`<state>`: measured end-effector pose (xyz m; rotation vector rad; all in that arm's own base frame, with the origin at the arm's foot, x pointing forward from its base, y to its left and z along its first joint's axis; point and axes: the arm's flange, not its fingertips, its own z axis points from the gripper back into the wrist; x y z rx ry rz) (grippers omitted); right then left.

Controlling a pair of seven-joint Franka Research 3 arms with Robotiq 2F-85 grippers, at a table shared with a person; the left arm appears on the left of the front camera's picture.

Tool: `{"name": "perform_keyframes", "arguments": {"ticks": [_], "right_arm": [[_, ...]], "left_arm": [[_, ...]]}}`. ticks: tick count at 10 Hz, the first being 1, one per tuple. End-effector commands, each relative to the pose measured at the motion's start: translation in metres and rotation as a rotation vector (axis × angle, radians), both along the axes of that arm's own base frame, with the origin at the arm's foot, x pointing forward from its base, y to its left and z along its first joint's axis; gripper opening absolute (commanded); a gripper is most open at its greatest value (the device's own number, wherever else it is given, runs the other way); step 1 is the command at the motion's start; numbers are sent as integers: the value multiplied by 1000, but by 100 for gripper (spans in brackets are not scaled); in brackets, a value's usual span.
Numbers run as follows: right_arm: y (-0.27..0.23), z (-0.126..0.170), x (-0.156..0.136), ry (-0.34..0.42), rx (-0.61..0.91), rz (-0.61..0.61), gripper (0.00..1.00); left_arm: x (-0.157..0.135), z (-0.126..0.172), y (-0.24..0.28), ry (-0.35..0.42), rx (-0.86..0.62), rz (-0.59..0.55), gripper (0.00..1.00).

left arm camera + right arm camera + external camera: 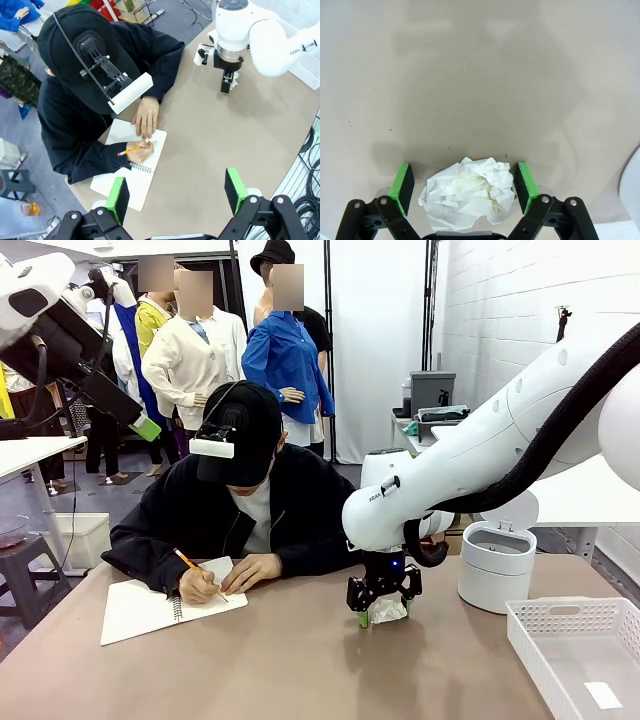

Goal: Sort the paper based on its condition.
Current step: If a person hands you a paper, place it in the Organizing basket , and if it's crumpled, put it in the Trash can.

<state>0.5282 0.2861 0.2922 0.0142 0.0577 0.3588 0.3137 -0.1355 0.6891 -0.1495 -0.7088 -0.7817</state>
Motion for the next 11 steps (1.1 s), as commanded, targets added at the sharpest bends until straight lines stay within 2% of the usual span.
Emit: {"name": "perform_keyframes", "arguments": {"ticks": [1,2,7,8,9,11], "right_arm": [[0,0,0,0,0,0,100],[-1,1,0,-3,10,8,93],[-3,4,0,-11,1,-5,12],[-5,8,0,-7,2,-15,0],[-7,13,0,-14,-8,-17,0],[-15,46,-6,-43,-30,5,0]], "left_arm": [[-1,0,1,3,2,1,100],[-1,0,1,3,2,1,100],[-1,0,1,3,2,1,100],[-1,0,1,3,2,1,100],[-1,0,1,3,2,1,100],[-1,0,1,3,2,1,100]]}}
